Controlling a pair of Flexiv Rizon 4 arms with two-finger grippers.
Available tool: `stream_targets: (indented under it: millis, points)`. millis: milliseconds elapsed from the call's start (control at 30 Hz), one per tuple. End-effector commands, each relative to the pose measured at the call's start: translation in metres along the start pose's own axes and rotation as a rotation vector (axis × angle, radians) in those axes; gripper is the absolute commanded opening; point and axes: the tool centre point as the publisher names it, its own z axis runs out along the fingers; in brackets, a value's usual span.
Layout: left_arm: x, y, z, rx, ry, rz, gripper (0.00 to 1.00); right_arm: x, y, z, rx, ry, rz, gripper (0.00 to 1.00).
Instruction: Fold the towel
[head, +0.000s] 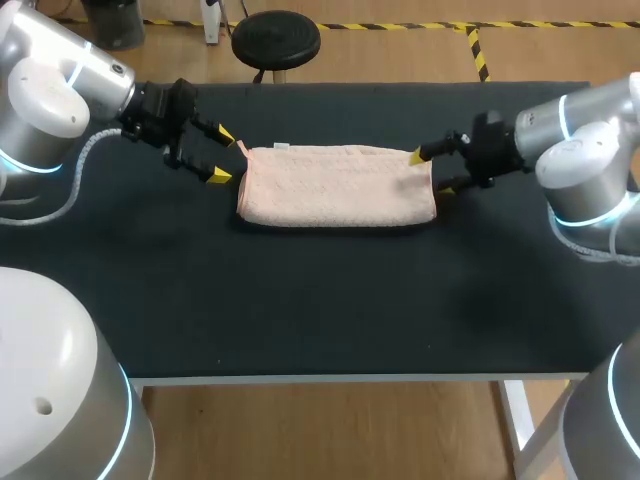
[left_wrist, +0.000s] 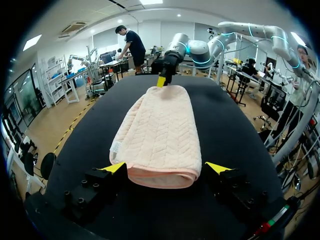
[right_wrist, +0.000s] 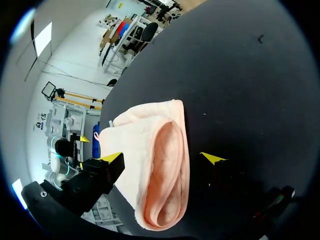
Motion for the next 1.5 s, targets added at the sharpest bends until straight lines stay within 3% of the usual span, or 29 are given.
stream_targets:
  millis: [33,800,833,867,1000,1267,1500]
  points:
    - [0.000,0.001,0.001,0.003,-0.003,0.002,1.00,0.000,0.004,0.003,0.009,0.006,-0.002,1.00]
    - [0.000,0.001,0.001,0.003,-0.003,0.002,1.00,0.011,0.004,0.021,0.042,0.032,-0.012,1.00]
    - [0.000,0.001,0.001,0.003,-0.003,0.002,1.00,0.012,0.004,0.021,0.042,0.032,-0.013,0.97]
    - [0.000,0.001,0.001,0.003,-0.003,0.002,1.00,0.012,0.004,0.022,0.042,0.031,-0.013,0.57]
    - [0.000,0.001,0.001,0.003,-0.003,0.002,1.00,0.014,0.004,0.024,0.042,0.030,-0.018,0.00]
    - [0.000,0.001,0.001,0.003,-0.003,0.002,1.00,0.017,0.004,0.025,0.024,-0.017,-0.026,0.00]
    - [0.000,0.001,0.001,0.003,-0.003,0.002,1.00,0.029,0.007,0.025,0.012,-0.148,-0.082,0.00]
